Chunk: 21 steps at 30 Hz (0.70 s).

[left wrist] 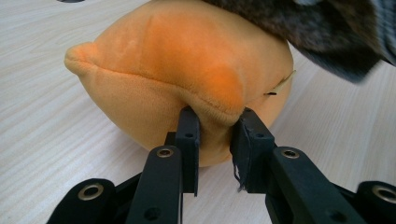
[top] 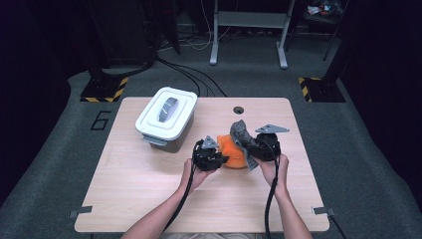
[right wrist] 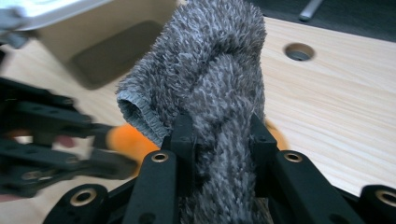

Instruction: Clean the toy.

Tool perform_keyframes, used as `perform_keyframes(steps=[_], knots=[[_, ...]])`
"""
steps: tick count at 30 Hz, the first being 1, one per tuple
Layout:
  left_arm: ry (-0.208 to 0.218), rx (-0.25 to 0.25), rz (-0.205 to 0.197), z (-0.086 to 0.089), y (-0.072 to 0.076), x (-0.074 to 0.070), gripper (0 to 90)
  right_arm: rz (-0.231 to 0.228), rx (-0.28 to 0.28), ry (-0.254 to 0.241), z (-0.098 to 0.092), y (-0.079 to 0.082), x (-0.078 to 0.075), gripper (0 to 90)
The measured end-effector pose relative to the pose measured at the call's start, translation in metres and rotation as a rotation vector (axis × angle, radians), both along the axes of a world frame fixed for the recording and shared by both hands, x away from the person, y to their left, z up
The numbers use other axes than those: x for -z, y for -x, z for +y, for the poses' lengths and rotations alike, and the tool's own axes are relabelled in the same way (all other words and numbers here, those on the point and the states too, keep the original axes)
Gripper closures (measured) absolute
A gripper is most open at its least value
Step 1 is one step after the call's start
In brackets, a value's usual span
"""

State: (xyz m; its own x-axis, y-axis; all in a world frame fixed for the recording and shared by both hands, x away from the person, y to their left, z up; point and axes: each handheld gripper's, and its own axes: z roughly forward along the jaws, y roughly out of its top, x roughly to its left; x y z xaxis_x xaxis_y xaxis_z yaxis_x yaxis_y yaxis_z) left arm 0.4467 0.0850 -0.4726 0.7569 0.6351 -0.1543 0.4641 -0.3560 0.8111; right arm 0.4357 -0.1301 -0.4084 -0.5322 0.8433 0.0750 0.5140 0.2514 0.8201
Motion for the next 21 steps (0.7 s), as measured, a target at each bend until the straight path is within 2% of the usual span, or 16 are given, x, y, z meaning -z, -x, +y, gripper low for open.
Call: perform_keyframes(steps=[4, 5, 9, 11, 16, 21], knots=[[0.001, -0.006, 0.007, 0.0, -0.001, -0.001, 73.0, 0.001, -0.035, 0.004, 0.013, 0.002, 0.0, 70.1], [0.003, -0.005, 0.01, 0.0, -0.001, -0.001, 73.0, 0.014, -0.051, 0.026, 0.022, 0.002, 0.004, 70.2], [0.001, -0.008, 0.014, 0.002, -0.002, 0.0, 73.0, 0.013, -0.049, 0.051, 0.028, -0.001, 0.01, 70.3], [0.01, -0.014, 0.027, 0.004, -0.003, 0.001, 73.0, 0.022, -0.044, 0.05, 0.026, -0.005, 0.013, 70.3], [0.014, -0.01, 0.029, 0.004, -0.003, 0.003, 73.0, 0.032, -0.026, 0.046, 0.019, -0.005, 0.016, 70.3], [0.026, -0.007, 0.034, 0.005, -0.005, 0.004, 72.9, 0.039, 0.009, 0.046, 0.003, -0.006, 0.02, 70.4]])
